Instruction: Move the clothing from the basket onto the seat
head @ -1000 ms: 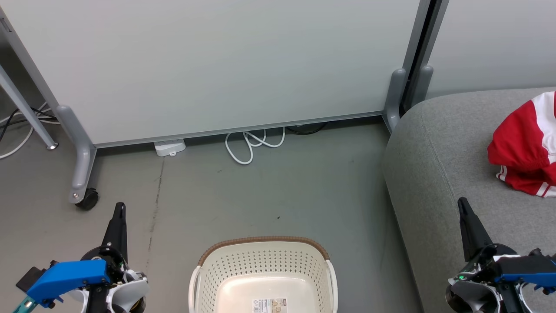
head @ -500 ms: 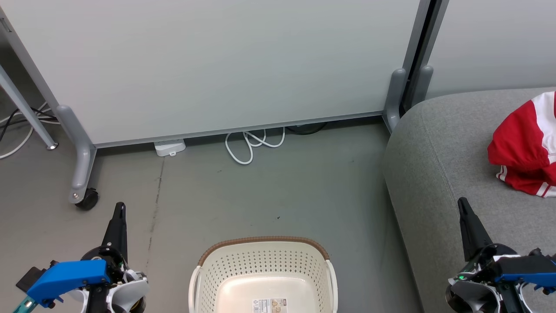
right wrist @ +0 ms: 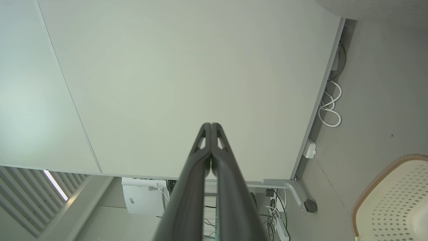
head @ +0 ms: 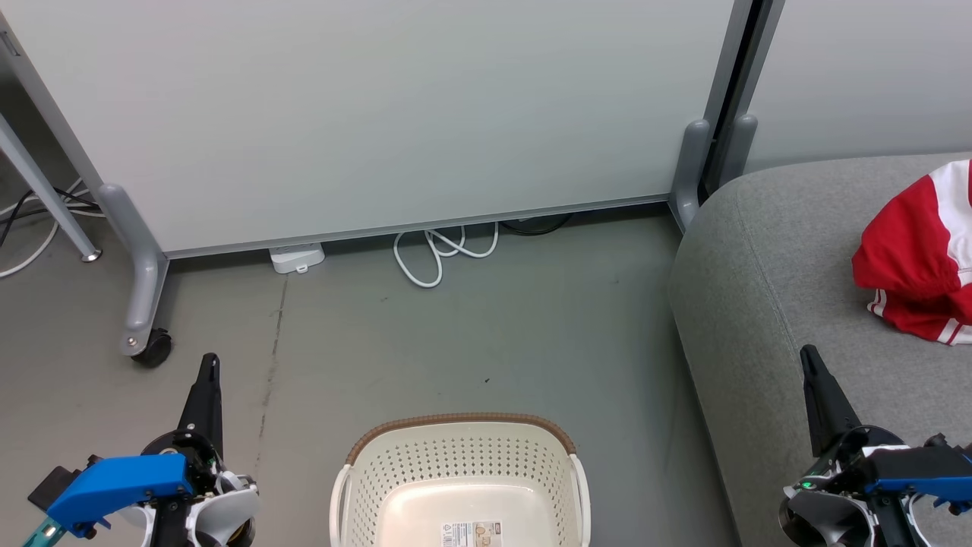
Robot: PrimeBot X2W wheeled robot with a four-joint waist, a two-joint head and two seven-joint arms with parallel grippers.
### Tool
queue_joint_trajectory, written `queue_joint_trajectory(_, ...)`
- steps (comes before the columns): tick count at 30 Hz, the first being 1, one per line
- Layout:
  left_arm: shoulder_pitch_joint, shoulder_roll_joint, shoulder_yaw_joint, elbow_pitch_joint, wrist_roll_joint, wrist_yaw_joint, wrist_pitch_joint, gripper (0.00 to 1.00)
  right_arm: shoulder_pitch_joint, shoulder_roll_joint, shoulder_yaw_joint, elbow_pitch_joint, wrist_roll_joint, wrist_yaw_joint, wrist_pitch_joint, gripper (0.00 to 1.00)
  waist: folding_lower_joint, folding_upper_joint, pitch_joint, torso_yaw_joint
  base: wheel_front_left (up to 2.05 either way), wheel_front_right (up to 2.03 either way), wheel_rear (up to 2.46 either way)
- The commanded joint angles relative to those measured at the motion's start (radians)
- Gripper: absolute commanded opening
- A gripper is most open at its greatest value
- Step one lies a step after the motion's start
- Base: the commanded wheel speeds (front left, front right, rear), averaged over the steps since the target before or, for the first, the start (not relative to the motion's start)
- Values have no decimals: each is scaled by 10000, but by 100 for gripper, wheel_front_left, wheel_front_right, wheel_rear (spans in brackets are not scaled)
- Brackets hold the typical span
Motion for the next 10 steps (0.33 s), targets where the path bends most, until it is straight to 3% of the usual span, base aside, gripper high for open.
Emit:
queue_joint_trajectory(1, -97, -7, 24, -35, -23, -91, 35, 0, -100, -44, -13, -27, 28, 7, 30, 0, 1, 0, 0, 1, 0, 0, 0)
queue_joint_trajectory(10, -97, -7, 23, -35, -22, -91, 35, 0, -100, -44, -13, -27, 28, 7, 29, 0, 1, 0, 0, 1, 0, 0, 0)
